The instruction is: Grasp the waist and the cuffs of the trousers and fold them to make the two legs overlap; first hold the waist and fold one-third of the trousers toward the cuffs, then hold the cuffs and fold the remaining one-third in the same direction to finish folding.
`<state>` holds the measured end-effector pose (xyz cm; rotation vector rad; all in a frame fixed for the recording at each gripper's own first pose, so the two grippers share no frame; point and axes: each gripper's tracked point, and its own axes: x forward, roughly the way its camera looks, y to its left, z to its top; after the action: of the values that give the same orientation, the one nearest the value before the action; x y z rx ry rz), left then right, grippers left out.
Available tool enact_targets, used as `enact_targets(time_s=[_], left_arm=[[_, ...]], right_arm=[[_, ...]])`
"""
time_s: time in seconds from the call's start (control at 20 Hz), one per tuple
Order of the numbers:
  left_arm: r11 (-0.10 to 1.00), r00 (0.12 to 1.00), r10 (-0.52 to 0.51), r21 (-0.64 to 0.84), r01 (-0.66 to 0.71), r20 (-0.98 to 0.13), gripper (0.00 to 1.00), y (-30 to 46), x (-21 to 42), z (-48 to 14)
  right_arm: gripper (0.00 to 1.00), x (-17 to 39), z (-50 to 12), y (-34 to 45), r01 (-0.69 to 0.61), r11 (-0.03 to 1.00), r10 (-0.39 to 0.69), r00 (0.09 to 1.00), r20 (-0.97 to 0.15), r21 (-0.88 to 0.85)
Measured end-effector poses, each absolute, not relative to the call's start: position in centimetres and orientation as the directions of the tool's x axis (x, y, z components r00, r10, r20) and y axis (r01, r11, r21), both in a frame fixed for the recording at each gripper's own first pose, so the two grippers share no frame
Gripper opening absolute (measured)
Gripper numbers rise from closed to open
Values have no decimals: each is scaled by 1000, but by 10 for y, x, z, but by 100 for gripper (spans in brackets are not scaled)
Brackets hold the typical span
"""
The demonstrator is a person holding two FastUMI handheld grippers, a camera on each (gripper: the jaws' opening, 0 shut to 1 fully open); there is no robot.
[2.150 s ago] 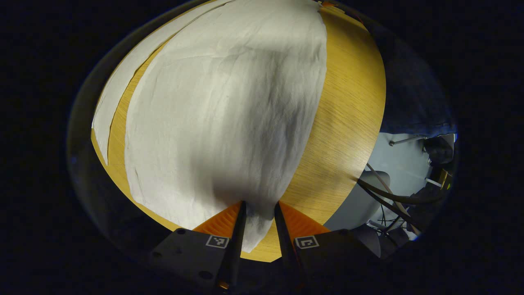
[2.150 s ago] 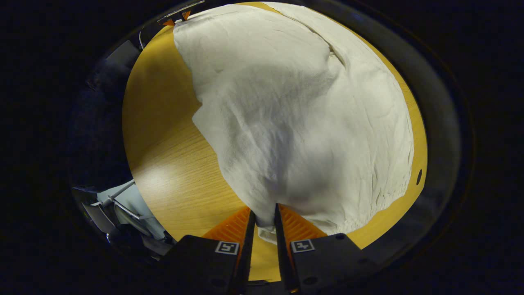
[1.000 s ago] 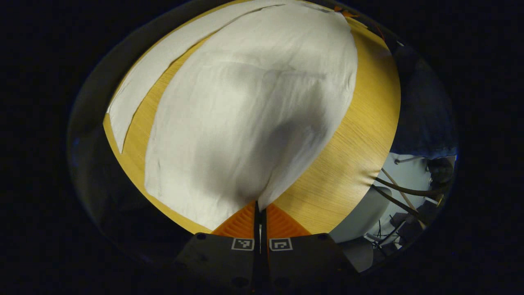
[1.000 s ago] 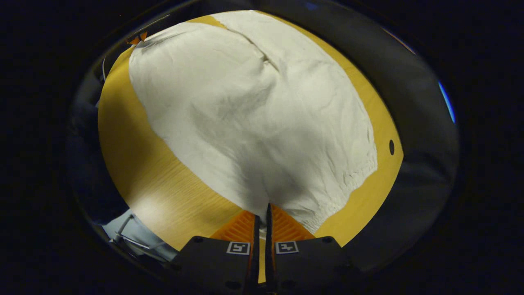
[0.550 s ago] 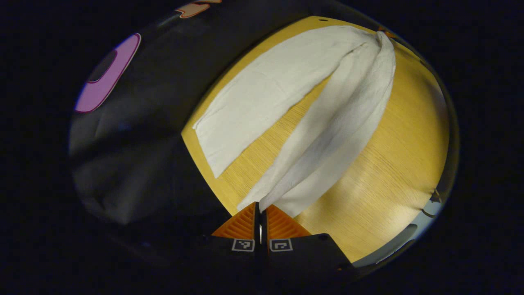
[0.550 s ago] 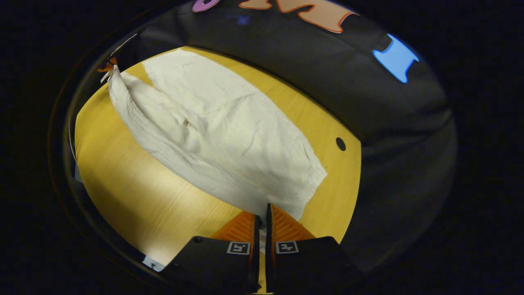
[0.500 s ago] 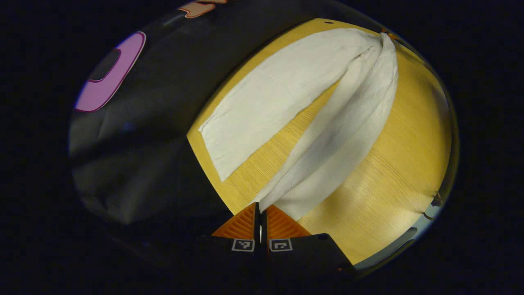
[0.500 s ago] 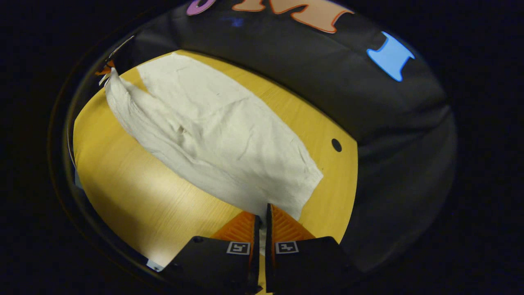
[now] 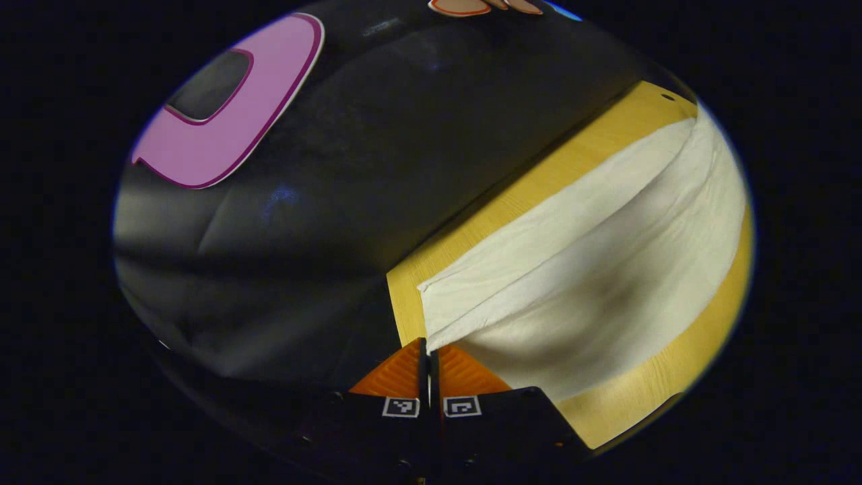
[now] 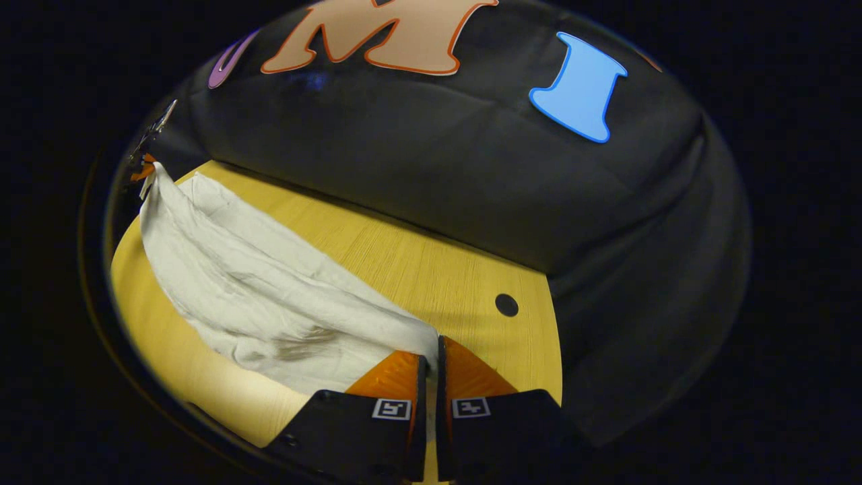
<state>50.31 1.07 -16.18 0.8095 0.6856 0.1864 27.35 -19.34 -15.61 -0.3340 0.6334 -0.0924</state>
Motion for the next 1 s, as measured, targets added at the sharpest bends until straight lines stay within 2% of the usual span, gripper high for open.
enact_targets(time_s=[0.05, 0.2, 0.4, 0.5, 0.55, 0.6, 0.7, 0.75, 0.85, 0.9, 0.95, 1.0], left_arm=[[690, 777, 406, 719, 85, -482, 0, 8, 543, -173], [687, 788, 397, 722, 85, -470, 0, 10, 588, -213], [710, 827, 389, 704, 12, -406, 0, 9, 619, -239], [753, 846, 371, 658, -32, -384, 0, 8, 612, -232], [798, 858, 335, 602, -39, -389, 14, -1, 610, -233], [828, 870, 321, 557, -65, -375, 42, -8, 605, -227], [875, 902, 287, 472, -110, -322, 98, -32, 591, -201], [895, 915, 266, 430, -119, -302, 95, -38, 593, -194], [919, 929, 247, 371, -135, -275, 96, -44, 587, -172], [929, 933, 243, 342, -144, -265, 100, -46, 583, -163], [937, 937, 240, 314, -154, -256, 96, -49, 581, -154], [943, 941, 237, 292, -163, -241, 96, -50, 577, -145]], right_arm=[[8, 288, -168, -192, -18, 949, -175, 800, -574, -314], [8, 314, -221, -191, -18, 974, -131, 768, -628, -225], [9, 337, -256, -194, 58, 994, -102, 745, -659, -89], [17, 340, -258, -194, 89, 996, -76, 756, -650, -13], [25, 340, -252, -196, 104, 994, -66, 767, -639, 23], [40, 337, -246, -198, 113, 992, -47, 770, -636, 64], [98, 326, -229, -212, 148, 984, -59, 792, -607, 98], [95, 319, -217, -223, 165, 981, -75, 805, -588, 101], [96, 296, -195, -246, 200, 975, -112, 823, -557, 99], [97, 284, -186, -255, 217, 971, -131, 826, -548, 95], [97, 270, -180, -265, 232, 969, -149, 827, -543, 89], [92, 255, -177, -274, 243, 966, -160, 824, -543, 85]])
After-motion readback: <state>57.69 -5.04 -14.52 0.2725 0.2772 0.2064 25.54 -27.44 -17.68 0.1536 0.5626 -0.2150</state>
